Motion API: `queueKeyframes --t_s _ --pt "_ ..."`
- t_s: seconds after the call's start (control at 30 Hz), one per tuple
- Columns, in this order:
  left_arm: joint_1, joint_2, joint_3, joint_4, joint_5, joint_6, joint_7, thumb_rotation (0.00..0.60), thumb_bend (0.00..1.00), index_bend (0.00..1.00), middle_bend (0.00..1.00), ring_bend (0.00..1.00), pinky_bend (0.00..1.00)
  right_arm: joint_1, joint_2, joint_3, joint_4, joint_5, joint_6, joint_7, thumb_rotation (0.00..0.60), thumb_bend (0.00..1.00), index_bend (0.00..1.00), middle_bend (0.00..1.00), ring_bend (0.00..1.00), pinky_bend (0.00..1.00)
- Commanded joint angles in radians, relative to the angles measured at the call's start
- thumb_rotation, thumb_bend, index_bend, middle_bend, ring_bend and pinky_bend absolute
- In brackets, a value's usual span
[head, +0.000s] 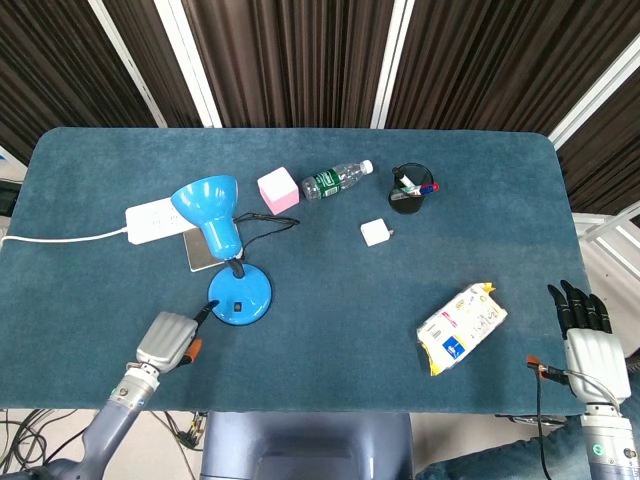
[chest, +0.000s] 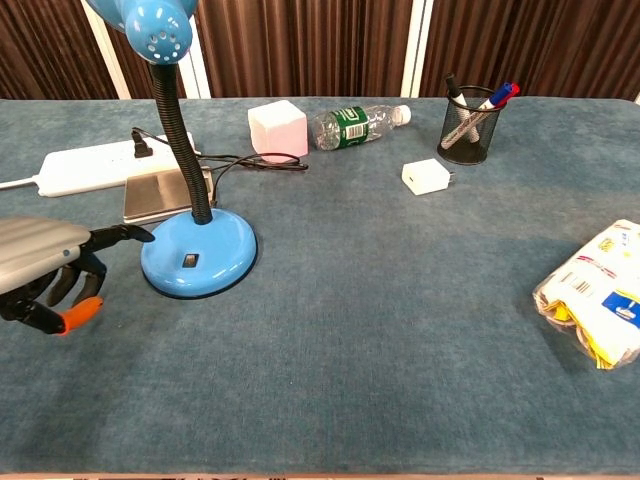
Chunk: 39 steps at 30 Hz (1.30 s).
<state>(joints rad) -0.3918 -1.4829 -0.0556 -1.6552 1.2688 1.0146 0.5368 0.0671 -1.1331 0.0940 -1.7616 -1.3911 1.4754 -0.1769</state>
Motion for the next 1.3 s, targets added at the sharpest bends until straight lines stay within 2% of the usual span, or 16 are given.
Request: queueKeyframes --t_s 0.03,1.3 --pt "-0.011 -0.01 -0.003 0.004 -0.016 -0.003 0.011 0.6 0.51 0.08 0.63 0.64 0.67 -0.001 -0.001 0.001 -0.001 0.005 0.0 -0.001 0.6 0.11 0.01 0.02 0.04 0.0" --pt "-0.099 -0.072 0.043 0.035 -0.087 -0.013 0.062 0.6 0.51 0.1 0.63 0.65 0.67 -0.002 0.0 0.007 -0.009 0.027 -0.005 -0.011 0.6 0.11 0.01 0.02 0.04 0.0"
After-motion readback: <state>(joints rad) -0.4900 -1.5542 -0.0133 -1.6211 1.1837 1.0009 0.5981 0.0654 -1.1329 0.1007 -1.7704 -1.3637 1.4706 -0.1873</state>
